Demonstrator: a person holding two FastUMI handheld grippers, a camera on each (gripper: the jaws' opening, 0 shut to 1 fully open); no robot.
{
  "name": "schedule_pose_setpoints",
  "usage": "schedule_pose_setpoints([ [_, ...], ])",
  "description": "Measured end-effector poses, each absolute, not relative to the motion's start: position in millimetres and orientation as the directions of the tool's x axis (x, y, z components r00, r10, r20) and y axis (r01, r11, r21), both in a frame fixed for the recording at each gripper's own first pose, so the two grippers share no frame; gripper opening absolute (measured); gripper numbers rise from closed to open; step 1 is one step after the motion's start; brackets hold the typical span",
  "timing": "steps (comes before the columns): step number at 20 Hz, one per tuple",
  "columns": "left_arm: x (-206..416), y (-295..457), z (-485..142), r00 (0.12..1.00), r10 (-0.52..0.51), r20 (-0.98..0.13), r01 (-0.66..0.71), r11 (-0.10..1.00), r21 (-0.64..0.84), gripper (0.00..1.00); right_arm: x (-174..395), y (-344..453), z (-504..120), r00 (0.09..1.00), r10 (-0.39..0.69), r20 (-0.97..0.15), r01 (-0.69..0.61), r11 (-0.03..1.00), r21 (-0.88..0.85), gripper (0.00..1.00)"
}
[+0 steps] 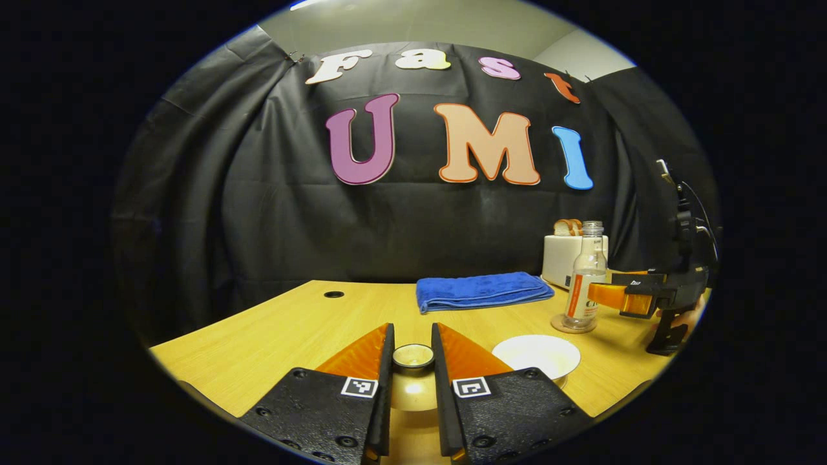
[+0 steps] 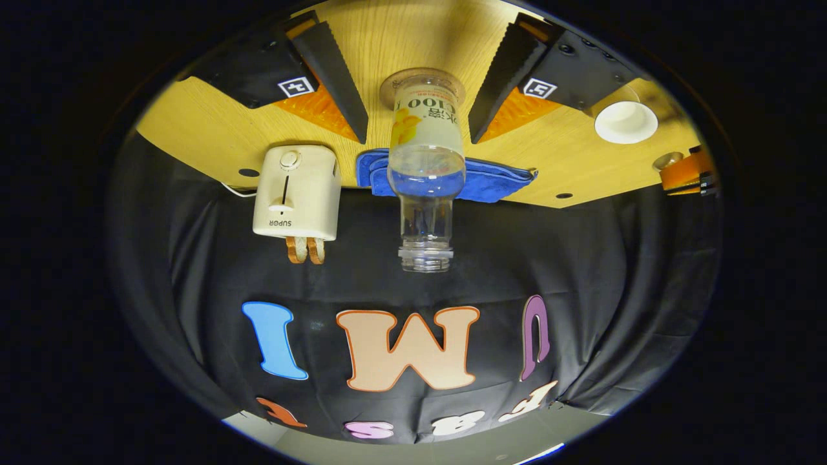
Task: Open the teacup lid with one hand, grasp the water bottle and pour water into the teacup with the other hand; after pouring, place the water bottle on the coaster and then close the teacup lid.
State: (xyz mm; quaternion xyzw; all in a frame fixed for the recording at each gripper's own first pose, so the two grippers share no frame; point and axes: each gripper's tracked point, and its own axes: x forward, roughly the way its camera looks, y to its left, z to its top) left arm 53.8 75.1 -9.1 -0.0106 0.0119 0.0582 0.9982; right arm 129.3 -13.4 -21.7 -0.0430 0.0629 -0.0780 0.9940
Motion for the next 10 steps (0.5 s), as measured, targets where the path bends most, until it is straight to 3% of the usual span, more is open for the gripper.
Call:
schedule_pose_setpoints([
  [1,57,69,-9,0.995,0.098,-0.023,-0.099,0.995,-0.021,0.28,124,-15,-20,0.981,-0.161,-0.109,0.151,0.984,-0.092,1.0],
  [3,61,57,-9,0.998,0.066,-0.021,-0.066,0.998,-0.022,0.28,113,-19,-16,0.982,-0.167,-0.09,0.161,0.984,-0.074,0.94],
  [7,68,34,-8,1.0,-0.003,-0.017,0.002,1.0,-0.024,0.27,93,-21,-5,0.987,-0.157,-0.023,0.156,0.986,-0.059,0.94],
  [8,69,28,-8,1.0,-0.019,-0.016,0.018,1.0,-0.025,0.27,89,-20,-1,0.988,-0.151,-0.006,0.151,0.987,-0.058,1.0],
  [9,70,22,-7,0.999,-0.034,-0.015,0.034,0.999,-0.024,0.27,87,-21,-2,0.988,-0.152,-0.004,0.152,0.987,-0.056,0.94],
  [10,70,16,-7,0.999,-0.048,-0.014,0.048,0.999,-0.025,0.28,84,-21,-2,0.989,-0.146,-0.005,0.145,0.988,-0.055,0.99],
])
